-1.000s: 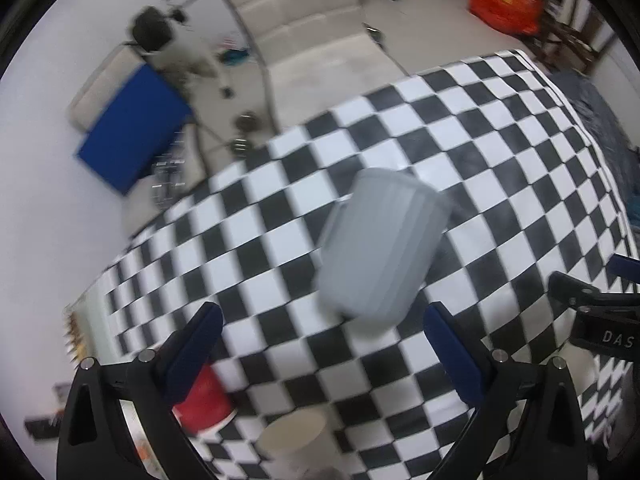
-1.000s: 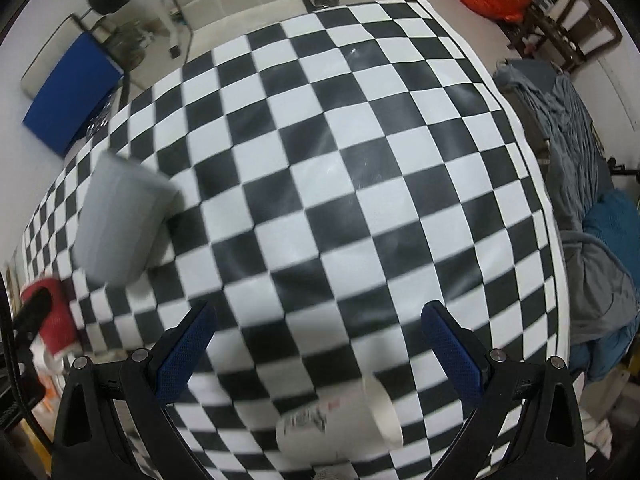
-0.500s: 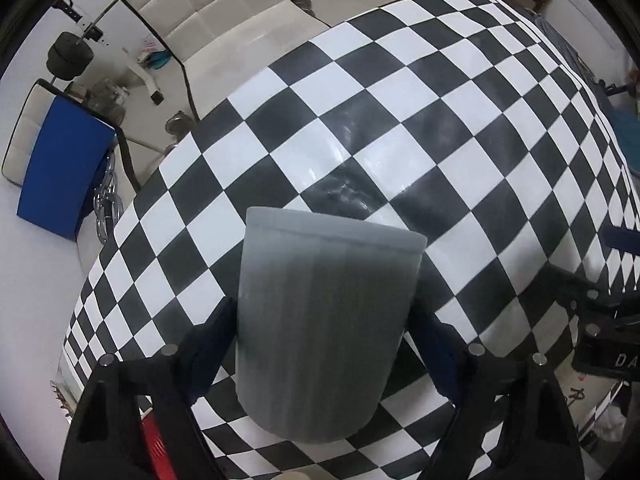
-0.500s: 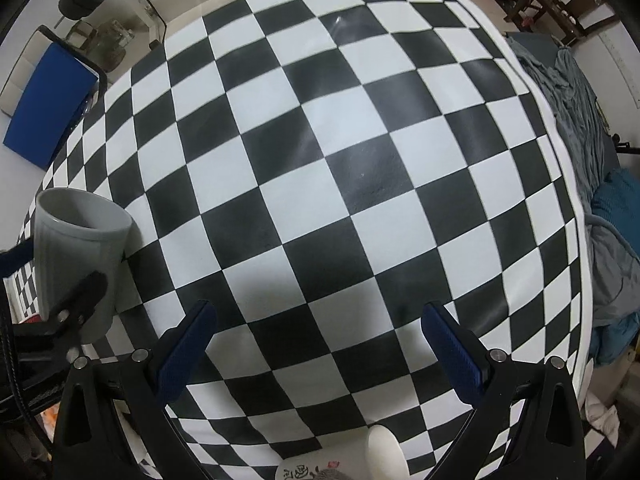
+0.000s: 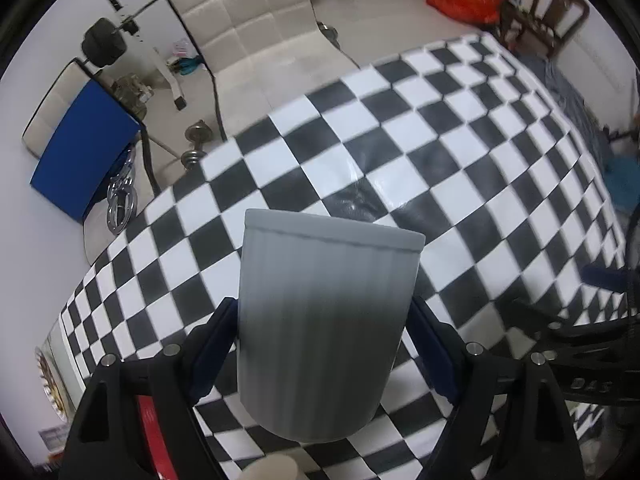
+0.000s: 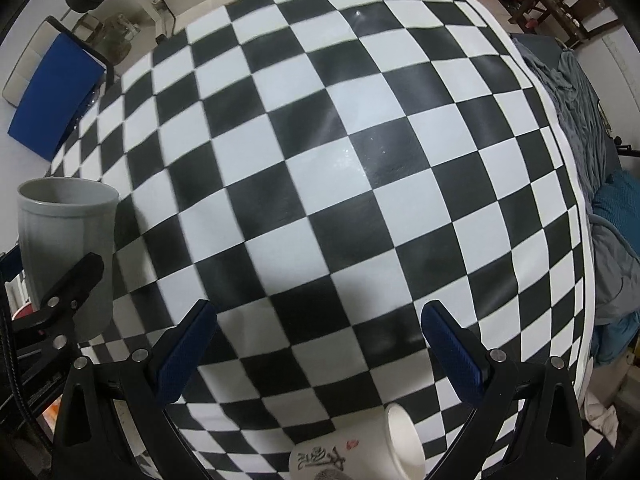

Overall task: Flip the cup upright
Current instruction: 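Lift the grey cup with the left gripper and carry it toward the right gripper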

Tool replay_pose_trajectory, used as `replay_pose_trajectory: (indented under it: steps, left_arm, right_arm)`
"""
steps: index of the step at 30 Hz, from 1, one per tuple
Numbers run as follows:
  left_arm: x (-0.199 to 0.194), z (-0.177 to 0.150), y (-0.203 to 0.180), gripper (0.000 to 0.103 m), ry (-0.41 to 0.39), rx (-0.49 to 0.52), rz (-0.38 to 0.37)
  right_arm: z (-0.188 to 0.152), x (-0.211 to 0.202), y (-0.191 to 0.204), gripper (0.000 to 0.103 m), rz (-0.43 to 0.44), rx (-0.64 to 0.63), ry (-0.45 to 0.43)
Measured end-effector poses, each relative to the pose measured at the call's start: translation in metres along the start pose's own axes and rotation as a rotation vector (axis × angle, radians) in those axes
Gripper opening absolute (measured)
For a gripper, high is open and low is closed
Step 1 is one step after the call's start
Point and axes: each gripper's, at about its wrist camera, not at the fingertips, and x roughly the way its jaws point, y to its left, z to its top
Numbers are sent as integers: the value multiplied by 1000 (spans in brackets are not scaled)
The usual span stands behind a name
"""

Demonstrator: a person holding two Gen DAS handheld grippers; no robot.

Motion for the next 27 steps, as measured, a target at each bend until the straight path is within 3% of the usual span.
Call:
replay_pose_trajectory:
  steps: [7,15,20,24,27]
  left_arm:
    - [-71,-33,18,83,-77,-128,-55]
    - [-138,-120,13,83,-112,-306,-43]
    - [-138,-188,2,83,-66,-428,-28]
    - [-113,-247,-8,83,27,-529,-57]
    - [-84,-272,-20,83,100,-597,-90]
  right_arm:
    - [-31,-59,20,103,39,-56,-75]
    - [-95,-111,13,103,55,-179,-148]
    - [-160,-117,-1,103,82,-268,-143]
    - [-203,-102,-10,103,93,-323,-122]
    - [-231,-85,-21,103,111,-319,-85]
